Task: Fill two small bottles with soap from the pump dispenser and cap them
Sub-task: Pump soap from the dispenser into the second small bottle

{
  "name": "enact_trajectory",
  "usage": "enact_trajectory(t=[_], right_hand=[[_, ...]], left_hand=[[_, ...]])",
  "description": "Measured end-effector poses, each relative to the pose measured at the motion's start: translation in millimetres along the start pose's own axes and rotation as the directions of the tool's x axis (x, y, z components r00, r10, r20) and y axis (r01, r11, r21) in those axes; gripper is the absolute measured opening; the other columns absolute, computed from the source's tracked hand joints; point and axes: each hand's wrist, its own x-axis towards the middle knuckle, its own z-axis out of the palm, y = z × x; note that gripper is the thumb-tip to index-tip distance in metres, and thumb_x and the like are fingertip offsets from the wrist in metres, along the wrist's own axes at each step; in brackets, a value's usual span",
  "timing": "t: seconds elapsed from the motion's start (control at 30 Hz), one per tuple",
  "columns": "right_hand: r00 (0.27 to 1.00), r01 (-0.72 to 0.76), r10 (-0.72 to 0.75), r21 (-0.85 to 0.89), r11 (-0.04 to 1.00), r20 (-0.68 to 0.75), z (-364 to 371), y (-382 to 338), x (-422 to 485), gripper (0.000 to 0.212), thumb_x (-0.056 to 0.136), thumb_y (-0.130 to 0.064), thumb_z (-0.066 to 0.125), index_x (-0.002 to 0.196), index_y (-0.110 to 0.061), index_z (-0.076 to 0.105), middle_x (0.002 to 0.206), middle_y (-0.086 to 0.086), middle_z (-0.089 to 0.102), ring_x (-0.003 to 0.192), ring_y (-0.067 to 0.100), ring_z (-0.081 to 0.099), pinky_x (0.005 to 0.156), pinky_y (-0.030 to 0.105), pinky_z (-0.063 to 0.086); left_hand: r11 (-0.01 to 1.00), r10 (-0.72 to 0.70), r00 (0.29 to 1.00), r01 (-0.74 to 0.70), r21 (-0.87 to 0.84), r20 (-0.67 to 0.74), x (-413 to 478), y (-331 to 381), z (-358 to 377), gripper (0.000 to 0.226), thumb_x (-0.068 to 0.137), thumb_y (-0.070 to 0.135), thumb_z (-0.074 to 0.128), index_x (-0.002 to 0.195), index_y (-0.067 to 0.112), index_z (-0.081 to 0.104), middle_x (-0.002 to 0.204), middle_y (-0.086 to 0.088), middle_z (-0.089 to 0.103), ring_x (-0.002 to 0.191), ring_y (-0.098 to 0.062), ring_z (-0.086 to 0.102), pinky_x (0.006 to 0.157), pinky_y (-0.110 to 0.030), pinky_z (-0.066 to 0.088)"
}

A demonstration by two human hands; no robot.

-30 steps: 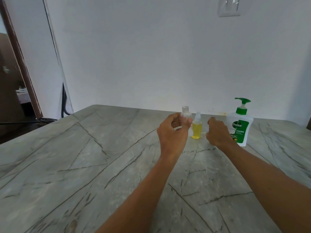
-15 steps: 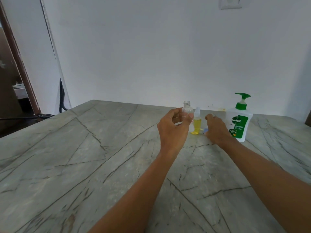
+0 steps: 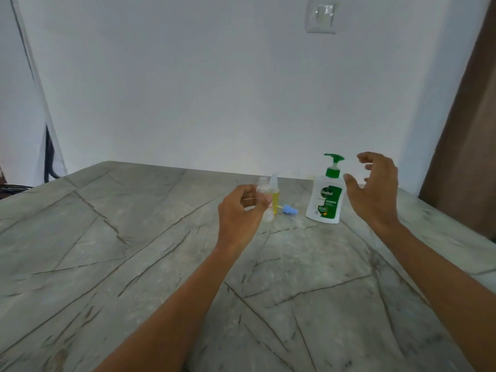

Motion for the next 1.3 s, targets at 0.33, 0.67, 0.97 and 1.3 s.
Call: enact_trajectory(t=[0.33, 0.67, 0.97, 1.3], right_hand=[[0.921, -0.155, 0.107, 0.100, 0.983, 0.374, 31.3, 36.0, 20.7, 0.098, 0.072, -0.023, 0.084, 0.145, -0.036, 0.020, 0.136, 0.012, 0.044, 0.114, 0.021, 0.048, 0.091, 0.035, 0.043], [0.913, -0.185, 0.088, 0.212, 0.960, 0.398, 54.1, 40.3, 18.6, 0.098, 0.072, -0.013, 0.082, 0.142, -0.037, 0.019, 0.101, -0.003, 0.055, 0.079, 0.008, 0.063, 0.063, 0.017, 0.049], [0.962, -0.225, 0.167, 0.279, 0.933, 0.216, 60.8, 28.5, 26.8, 0.038, 0.094, -0.043, 0.054, 0.125, -0.027, 0.038, 0.096, 0.002, 0.062, 0.076, 0.012, 0.064, 0.061, 0.022, 0.047], [0.957, -0.269, 0.217, 0.305, 0.914, 0.195, 64.9, 22.8, 32.7, 0.019, 0.102, -0.037, 0.038, 0.117, -0.027, 0.043, 0.098, -0.003, 0.069, 0.082, 0.012, 0.064, 0.064, 0.023, 0.047]], left_hand=[[0.999, 0.011, 0.998, -0.014, 0.040, 0.056, -2.2, -4.3, 0.7, 0.026, 0.081, 0.026, 0.079, 0.104, 0.022, 0.068, 0.092, 0.011, 0.072, 0.082, 0.004, 0.066, 0.072, -0.008, 0.051], [0.999, 0.024, 0.996, -0.027, 0.035, 0.089, -1.8, -3.3, 1.2, 0.024, 0.082, 0.028, 0.079, 0.102, 0.029, 0.065, 0.091, 0.013, 0.071, 0.082, 0.006, 0.065, 0.074, -0.009, 0.052], [0.999, 0.033, 0.995, -0.037, 0.035, 0.092, -3.5, 0.9, 1.3, 0.022, 0.083, 0.028, 0.078, 0.093, 0.038, 0.061, 0.089, 0.015, 0.070, 0.081, 0.008, 0.065, 0.071, -0.006, 0.049], [0.999, 0.034, 0.995, -0.037, 0.026, 0.091, -3.0, 0.4, 0.9, 0.021, 0.082, 0.029, 0.078, 0.100, 0.029, 0.066, 0.090, 0.012, 0.072, 0.084, 0.002, 0.067, 0.075, -0.010, 0.052]])
